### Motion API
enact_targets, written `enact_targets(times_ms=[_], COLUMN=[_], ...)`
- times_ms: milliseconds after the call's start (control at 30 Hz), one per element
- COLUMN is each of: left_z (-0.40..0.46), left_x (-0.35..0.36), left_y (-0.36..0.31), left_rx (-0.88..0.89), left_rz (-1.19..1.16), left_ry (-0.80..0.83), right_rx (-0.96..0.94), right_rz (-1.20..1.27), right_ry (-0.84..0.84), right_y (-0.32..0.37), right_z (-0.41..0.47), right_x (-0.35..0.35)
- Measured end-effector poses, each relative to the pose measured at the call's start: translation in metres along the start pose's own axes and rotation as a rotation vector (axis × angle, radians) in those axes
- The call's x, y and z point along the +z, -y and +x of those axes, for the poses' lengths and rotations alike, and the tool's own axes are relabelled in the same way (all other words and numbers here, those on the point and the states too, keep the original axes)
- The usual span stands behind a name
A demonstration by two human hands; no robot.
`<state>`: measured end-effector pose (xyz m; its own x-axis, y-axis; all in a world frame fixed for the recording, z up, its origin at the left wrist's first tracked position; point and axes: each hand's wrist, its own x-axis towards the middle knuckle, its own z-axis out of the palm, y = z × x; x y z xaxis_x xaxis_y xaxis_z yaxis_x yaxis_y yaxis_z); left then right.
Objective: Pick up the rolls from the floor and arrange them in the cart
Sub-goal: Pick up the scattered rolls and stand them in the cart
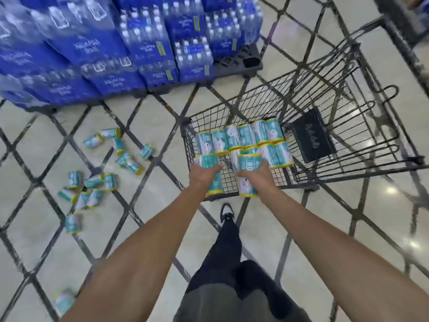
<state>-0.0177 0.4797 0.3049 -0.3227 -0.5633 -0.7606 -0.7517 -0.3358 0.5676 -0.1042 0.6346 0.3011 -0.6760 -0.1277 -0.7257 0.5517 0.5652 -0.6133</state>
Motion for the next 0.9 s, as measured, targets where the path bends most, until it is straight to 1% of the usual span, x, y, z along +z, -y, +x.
enact_targets(times_ms=[133,267,367,433,500,633,767,900], left_z=[0.049,0.108,0.159,0.173,0.195,0.222,0.227,0.226], left_x=[0.031,0.059,0.079,0.086,0.094,0.102,0.107,0.103], left_y=[-0.002,0.012,0.037,0.04,0.048,0.054,0.061,0.064], left_rx=[-0.068,-0.14,-0.208,-0.267,-0.298,-0.254,-0.22,-0.147], left_rz=[0.089,0.096,0.106,0.114,0.145,0.194,0.27,0.307], left_ry=[-0.026,-0.041,-0.088,-0.121,-0.149,-0.222,-0.279,-0.334], right_rx=[0.066,0.088,0.098,0.104,0.109,0.098,0.102,0.063], right_rz=[-0.132,-0.159,-0.227,-0.314,-0.336,-0.371,-0.397,-0.341], right_ry=[0.031,0.104,0.125,0.132,0.155,0.123,0.094,0.082], right_y=[-0.003,-0.012,-0.025,-0.029,-0.035,-0.043,-0.052,-0.054], right_z=[0.064,0.121,0.17,0.193,0.213,0.235,0.243,0.248], right_x=[0.02,0.043,0.069,0.085,0.097,0.106,0.102,0.096])
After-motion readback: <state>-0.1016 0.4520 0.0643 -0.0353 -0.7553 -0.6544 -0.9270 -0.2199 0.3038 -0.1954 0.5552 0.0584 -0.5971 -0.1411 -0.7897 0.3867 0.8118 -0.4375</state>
